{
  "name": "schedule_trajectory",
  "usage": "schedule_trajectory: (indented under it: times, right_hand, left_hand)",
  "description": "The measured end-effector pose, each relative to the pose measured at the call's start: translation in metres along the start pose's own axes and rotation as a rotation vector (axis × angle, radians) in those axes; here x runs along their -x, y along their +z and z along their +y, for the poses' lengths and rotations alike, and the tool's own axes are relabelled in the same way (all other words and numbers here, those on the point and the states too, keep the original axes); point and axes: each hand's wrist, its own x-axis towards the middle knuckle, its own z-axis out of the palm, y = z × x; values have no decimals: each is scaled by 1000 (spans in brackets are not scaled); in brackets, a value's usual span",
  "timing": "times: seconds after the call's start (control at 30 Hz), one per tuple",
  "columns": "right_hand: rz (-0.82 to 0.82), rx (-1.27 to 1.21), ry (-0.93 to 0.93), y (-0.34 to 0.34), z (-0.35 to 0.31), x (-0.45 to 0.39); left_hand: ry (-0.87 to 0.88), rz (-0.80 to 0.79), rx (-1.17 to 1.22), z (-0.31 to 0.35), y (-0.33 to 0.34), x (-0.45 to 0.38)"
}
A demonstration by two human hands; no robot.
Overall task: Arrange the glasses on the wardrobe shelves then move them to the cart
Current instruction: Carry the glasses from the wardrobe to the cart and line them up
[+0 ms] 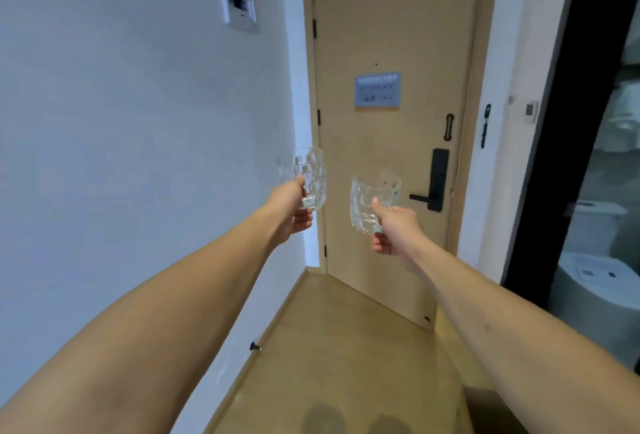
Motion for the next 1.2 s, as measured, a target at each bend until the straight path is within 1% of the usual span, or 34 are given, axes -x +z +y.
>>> schedule_trajectory:
  times: [0.1, 0.3, 0.37, 0.53, 0.7, 0.87, 1.03, 1.2]
  right_hand:
    - [-98, 6, -82, 22, -20, -2]
    - [-354, -7, -131, 78, -35, 11]
    - [-438, -6, -139, 104, -35, 27]
    - [-632, -4, -151, 166, -34, 83]
    - [-829, -23, -159, 222, -35, 160]
    - [-1006, -44, -158, 268, -34, 258]
    - [-1156, -37, -142, 303, -28, 379]
    - [-1313, -31, -134, 324, -16, 510]
  left_hand:
    - [32, 126, 16, 10, -26, 11]
    - [55, 383, 51, 6, -83, 55]
    - [67, 482, 64, 3, -105, 81]
    - [81, 673, 78, -7, -163, 153]
    - [101, 844, 94, -16, -223, 236]
    - [101, 1012, 110, -27, -274, 336]
    - [64, 1177, 105, -45, -322, 452]
    - [33, 1327, 112, -75, -366, 575]
